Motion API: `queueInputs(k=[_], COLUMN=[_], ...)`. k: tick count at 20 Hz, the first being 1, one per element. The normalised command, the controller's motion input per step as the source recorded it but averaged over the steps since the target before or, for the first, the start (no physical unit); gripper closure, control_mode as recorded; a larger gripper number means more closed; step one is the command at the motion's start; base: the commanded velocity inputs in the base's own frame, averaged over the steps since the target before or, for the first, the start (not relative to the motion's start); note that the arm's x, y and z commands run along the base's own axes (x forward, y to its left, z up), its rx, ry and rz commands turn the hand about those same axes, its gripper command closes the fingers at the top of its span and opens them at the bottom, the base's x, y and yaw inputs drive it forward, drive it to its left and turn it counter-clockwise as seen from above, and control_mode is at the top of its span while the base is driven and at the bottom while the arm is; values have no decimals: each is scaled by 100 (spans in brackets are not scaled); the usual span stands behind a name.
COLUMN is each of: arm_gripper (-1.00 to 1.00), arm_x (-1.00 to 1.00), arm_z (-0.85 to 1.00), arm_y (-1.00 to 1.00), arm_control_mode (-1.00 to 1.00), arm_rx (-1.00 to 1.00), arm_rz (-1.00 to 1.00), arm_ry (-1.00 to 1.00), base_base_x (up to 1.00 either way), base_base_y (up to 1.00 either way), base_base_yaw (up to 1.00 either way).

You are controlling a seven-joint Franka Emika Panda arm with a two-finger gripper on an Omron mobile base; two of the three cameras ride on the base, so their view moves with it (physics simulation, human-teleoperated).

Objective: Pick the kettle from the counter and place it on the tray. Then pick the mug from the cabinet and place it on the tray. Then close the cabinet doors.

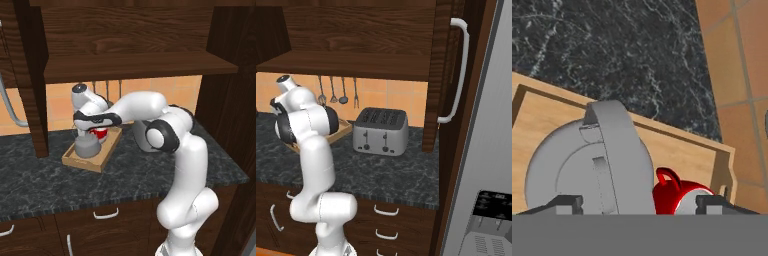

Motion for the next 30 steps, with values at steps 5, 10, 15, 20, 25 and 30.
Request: queueInputs(k=[5, 10, 15, 20, 25, 30], arm_gripper=[-100, -100, -100, -100, -100, -100], arm_x=[-10, -26, -87, -73, -83, -100], arm_z=[4, 14, 79, 39, 6, 18], arm_y=[8, 5, 0, -20, -43, -17], arm_control_mode=[-100, -100, -100, -100, -100, -100], arm_rx=[0, 0, 0, 0, 0, 0], arm_rz=[0, 0, 0, 0, 0, -5], arm_ry=[-21, -29, -9, -4, -17, -16], base_base_x=[0, 0, 0, 0, 0, 0], base_base_y=[0, 0, 0, 0, 0, 0], base_base_yaw=[0, 0, 0, 0, 0, 0])
